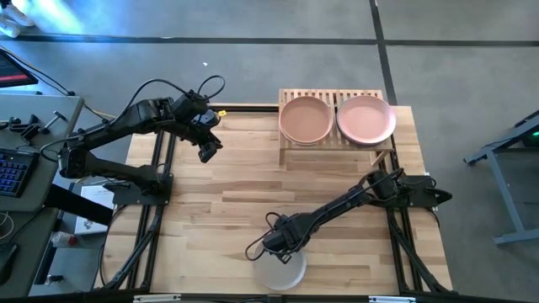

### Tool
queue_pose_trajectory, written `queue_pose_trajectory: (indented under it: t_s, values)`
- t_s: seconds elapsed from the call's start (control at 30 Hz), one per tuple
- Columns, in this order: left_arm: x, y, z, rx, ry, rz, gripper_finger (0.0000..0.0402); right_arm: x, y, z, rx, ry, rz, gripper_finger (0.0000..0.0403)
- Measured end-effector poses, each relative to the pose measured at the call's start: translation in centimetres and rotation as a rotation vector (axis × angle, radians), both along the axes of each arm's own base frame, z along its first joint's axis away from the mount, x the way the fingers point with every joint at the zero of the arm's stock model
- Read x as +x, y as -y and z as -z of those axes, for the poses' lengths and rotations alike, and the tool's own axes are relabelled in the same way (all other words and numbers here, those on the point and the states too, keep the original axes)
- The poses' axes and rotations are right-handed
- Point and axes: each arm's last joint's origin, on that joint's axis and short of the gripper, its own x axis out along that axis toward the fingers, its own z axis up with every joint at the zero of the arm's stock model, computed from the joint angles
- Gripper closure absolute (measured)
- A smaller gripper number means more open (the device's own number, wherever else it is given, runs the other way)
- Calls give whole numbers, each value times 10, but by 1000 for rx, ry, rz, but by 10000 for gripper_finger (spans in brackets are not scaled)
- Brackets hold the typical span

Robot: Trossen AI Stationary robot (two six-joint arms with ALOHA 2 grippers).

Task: Place and stack plates onto a shelf
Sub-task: Stack the gray plate on top of the brown plate on the shelf

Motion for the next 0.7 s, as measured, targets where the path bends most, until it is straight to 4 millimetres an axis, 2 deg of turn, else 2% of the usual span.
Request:
queue_pose_trajectory:
  t_s: [0.37,0.7]
  values:
    - [0,0,0,0,0,0,325,-1,3,-2,1,-9,-16,403]
    - [0,0,0,0,0,0,325,-9,14,-32,-59,21,-13,402]
